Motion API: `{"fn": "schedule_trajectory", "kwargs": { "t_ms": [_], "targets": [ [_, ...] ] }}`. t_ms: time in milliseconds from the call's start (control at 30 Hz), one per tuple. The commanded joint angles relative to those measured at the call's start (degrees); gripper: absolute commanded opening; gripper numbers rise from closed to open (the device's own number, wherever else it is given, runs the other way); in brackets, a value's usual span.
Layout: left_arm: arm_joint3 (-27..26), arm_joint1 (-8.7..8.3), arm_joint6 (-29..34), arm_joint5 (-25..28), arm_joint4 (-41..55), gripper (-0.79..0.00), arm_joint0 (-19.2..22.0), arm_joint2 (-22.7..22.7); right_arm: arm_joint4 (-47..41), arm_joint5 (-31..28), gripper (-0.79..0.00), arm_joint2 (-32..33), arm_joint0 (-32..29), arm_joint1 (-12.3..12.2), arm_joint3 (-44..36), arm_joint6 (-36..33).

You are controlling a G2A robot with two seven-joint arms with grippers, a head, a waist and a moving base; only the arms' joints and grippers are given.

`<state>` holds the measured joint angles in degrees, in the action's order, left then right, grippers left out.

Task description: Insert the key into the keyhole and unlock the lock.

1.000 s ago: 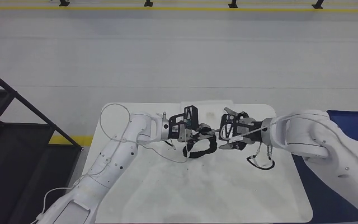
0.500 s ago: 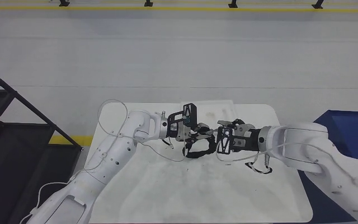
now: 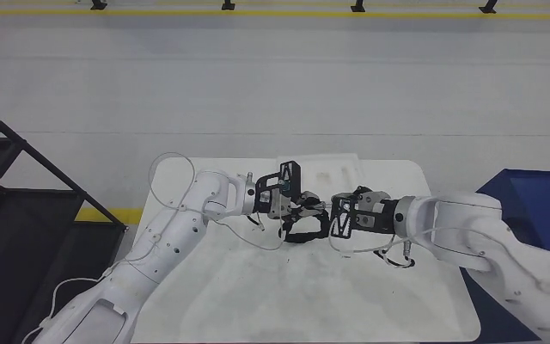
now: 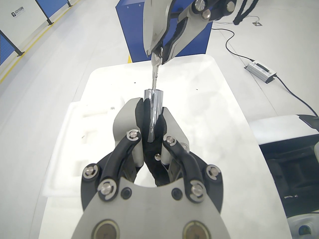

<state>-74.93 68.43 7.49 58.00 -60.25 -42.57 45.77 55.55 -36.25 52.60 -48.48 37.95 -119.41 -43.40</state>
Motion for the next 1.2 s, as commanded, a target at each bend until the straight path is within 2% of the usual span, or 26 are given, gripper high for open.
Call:
{"fn": "schedule_trajectory", "kwargs": {
  "t_ms": [0, 167, 433, 700, 733, 767, 800, 833, 867, 1167],
  "targets": [
    [-0.2, -0.15, -0.1, 0.0, 0.0, -0.785, 0.0, -0.2, -1.4, 0.6, -0.785, 0.2, -0.2, 0.1, 0.3, -0.4],
    [-0.5, -0.48, -0.5, 0.0, 0.0, -0.785, 0.1, -0.7, -8.0, 2.3, -0.785, 0.8, -0.3, 0.4, 1.9, -2.2],
    [-0.8, -0.83, -1.5, 0.0, -1.1, -0.785, 0.1, -0.6, -21.4, 8.2, -0.785, 2.0, -0.5, 1.1, 4.4, -4.9],
    [-1.3, -0.84, -2.9, 0.0, -3.0, -0.785, -0.4, -0.4, -28.8, 12.0, -0.785, 2.4, 0.0, 1.6, 5.7, -8.9],
    [-1.3, -0.83, -3.0, 0.0, -3.1, -0.785, -0.5, -0.4, -29.3, 12.0, -0.683, 2.4, 0.0, 1.7, 5.8, -9.2],
    [-1.4, -0.82, -3.1, 0.0, -3.2, -0.785, -0.5, -0.4, -29.5, 12.1, -0.526, 2.4, 0.1, 1.7, 5.9, -9.4],
    [-1.3, -0.82, -3.2, 0.0, -3.4, -0.785, -0.5, -0.4, -29.8, 12.1, -0.234, 2.3, 0.2, 1.8, 5.9, -9.7],
    [-1.2, -0.81, -3.2, -0.1, -3.7, -0.785, -0.5, -0.3, -30.2, 12.2, -0.077, 2.4, 0.3, 1.9, 6.0, -10.0],
    [-1.1, -0.80, -3.2, -0.3, -3.9, -0.785, -0.6, -0.2, -30.4, 12.1, 0.000, 2.3, 0.3, 1.9, 6.1, -10.2],
    [0.8, -0.57, -3.5, -1.6, -5.7, -0.785, -1.4, -0.5, -31.8, 11.2, 0.000, 3.8, -0.2, 2.0, 7.1, -10.1]
  ]
}}
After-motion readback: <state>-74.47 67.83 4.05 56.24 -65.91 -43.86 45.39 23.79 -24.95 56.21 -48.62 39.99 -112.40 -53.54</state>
